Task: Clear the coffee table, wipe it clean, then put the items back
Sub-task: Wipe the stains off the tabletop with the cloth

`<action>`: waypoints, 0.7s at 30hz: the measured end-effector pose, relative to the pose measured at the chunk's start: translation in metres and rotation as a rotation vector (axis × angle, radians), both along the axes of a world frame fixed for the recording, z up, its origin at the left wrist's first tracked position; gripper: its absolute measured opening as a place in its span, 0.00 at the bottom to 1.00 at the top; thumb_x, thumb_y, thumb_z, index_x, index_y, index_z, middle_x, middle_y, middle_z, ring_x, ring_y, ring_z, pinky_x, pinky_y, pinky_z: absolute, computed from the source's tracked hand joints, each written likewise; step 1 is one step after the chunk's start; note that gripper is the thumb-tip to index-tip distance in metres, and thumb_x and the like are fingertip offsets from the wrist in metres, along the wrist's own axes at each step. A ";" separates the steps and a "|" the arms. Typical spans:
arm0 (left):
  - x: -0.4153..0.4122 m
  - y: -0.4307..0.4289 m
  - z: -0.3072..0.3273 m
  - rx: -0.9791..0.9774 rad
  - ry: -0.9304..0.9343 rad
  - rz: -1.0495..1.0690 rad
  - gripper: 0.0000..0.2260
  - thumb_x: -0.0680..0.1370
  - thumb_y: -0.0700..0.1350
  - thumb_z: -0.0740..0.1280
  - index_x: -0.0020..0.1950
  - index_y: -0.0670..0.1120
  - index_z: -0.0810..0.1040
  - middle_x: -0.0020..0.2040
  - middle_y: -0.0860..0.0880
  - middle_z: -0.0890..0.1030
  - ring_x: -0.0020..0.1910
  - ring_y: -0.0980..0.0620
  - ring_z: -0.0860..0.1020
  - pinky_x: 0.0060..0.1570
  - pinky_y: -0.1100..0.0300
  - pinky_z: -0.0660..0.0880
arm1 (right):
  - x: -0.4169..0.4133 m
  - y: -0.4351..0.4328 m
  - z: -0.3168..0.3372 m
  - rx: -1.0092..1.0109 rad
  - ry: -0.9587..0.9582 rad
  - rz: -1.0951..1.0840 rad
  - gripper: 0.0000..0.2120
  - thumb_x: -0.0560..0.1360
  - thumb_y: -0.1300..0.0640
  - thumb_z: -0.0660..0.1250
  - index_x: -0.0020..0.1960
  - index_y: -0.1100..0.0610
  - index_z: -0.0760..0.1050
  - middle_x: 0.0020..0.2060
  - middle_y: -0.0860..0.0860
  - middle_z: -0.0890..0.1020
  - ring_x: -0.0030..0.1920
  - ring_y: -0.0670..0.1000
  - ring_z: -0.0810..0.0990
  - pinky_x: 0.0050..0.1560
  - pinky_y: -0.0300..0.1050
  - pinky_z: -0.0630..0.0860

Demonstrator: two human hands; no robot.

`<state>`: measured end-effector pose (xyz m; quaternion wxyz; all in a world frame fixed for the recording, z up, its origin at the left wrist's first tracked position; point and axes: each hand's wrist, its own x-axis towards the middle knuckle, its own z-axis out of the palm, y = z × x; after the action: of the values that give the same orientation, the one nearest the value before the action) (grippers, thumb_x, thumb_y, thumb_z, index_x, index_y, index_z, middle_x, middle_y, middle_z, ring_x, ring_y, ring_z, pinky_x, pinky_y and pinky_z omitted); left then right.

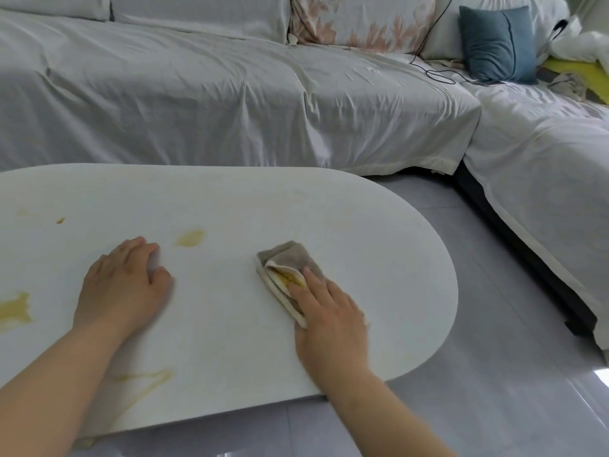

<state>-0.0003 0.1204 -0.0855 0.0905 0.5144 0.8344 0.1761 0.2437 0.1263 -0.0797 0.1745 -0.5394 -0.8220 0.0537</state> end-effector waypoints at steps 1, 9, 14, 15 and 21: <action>0.000 -0.001 0.000 0.002 -0.002 0.000 0.20 0.77 0.43 0.57 0.69 0.41 0.64 0.74 0.44 0.62 0.74 0.47 0.56 0.72 0.53 0.49 | 0.005 0.002 -0.001 0.000 -0.025 0.043 0.26 0.52 0.59 0.76 0.50 0.51 0.81 0.52 0.51 0.84 0.45 0.51 0.84 0.40 0.44 0.81; 0.000 -0.001 0.002 0.021 -0.012 0.006 0.20 0.77 0.44 0.55 0.70 0.43 0.63 0.75 0.46 0.59 0.74 0.50 0.54 0.72 0.56 0.47 | 0.040 0.087 0.008 -0.108 0.019 -0.411 0.23 0.74 0.63 0.54 0.69 0.53 0.64 0.72 0.53 0.64 0.68 0.58 0.65 0.67 0.51 0.62; -0.003 0.000 -0.003 0.042 0.002 0.008 0.21 0.77 0.45 0.54 0.70 0.45 0.61 0.75 0.48 0.58 0.75 0.52 0.53 0.72 0.57 0.45 | -0.020 0.094 -0.004 -0.071 0.007 -0.200 0.23 0.73 0.63 0.55 0.68 0.52 0.64 0.73 0.51 0.62 0.69 0.56 0.63 0.68 0.49 0.59; -0.004 0.000 -0.005 0.047 0.004 0.010 0.21 0.77 0.45 0.54 0.70 0.45 0.61 0.75 0.48 0.58 0.75 0.52 0.53 0.72 0.57 0.45 | -0.031 0.099 -0.005 -0.059 -0.002 -0.122 0.23 0.73 0.63 0.55 0.68 0.51 0.65 0.73 0.51 0.62 0.69 0.56 0.63 0.68 0.48 0.59; -0.015 0.000 -0.005 0.047 -0.098 -0.031 0.21 0.78 0.47 0.55 0.71 0.48 0.60 0.76 0.50 0.56 0.75 0.55 0.51 0.72 0.60 0.44 | -0.062 0.170 0.018 -0.172 0.116 -0.270 0.19 0.74 0.64 0.55 0.64 0.55 0.70 0.61 0.59 0.75 0.60 0.62 0.73 0.59 0.51 0.69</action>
<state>-0.0149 0.1206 -0.0900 0.1217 0.5203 0.8164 0.2191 0.1820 0.2967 -0.0616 0.1805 -0.6541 -0.7228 0.1312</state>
